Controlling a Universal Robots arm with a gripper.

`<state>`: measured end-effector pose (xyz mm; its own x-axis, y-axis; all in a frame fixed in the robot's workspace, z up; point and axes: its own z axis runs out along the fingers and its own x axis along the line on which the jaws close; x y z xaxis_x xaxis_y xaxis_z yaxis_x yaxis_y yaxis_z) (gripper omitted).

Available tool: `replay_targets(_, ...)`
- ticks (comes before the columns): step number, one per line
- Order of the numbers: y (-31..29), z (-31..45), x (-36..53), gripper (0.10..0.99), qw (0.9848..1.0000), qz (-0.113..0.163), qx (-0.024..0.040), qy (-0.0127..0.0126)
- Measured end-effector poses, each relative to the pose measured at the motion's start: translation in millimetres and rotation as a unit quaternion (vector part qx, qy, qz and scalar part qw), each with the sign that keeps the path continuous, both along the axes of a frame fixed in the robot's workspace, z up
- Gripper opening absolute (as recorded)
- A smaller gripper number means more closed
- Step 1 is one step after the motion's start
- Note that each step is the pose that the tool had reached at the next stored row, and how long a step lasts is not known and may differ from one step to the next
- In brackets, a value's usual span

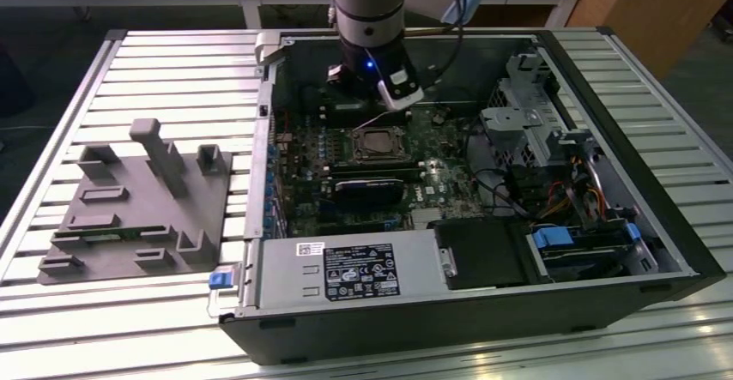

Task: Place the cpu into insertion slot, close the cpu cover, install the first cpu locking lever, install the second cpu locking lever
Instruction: 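Install the first cpu locking lever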

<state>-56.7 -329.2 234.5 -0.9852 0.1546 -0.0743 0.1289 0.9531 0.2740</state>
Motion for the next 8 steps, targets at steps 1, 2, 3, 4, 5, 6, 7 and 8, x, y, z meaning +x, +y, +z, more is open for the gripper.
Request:
replay_targets(1, 0.0, -0.5, 0.0, 0.106, 1.0000, 0.000, 0.0000, -0.0037)
replay_targets(2, 0.0, -1.0, 0.0, 0.106, 1.0000, 0.000, -0.0001, -0.0074)
replay_targets(3, -0.1, -1.6, 0.0, 0.106, 0.9999, 0.000, -0.0001, -0.0104)
replay_targets(4, 0.0, -2.4, 0.0, 0.106, 0.9999, 0.000, -0.0001, -0.0128)
replay_targets(5, 0.0, -3.5, 0.0, 0.106, 0.9999, 0.000, -0.0001, -0.0144)
replay_targets(6, 0.0, -4.4, 0.1, 0.106, 0.9999, 0.000, 0.0000, -0.0150)
replay_targets(7, 0.0, -4.7, 0.1, 0.106, 0.9999, 0.000, -0.0001, -0.0150)
replay_targets(8, 0.0, -5.0, 0.1, 0.106, 0.9999, 0.000, -0.0001, -0.0150)
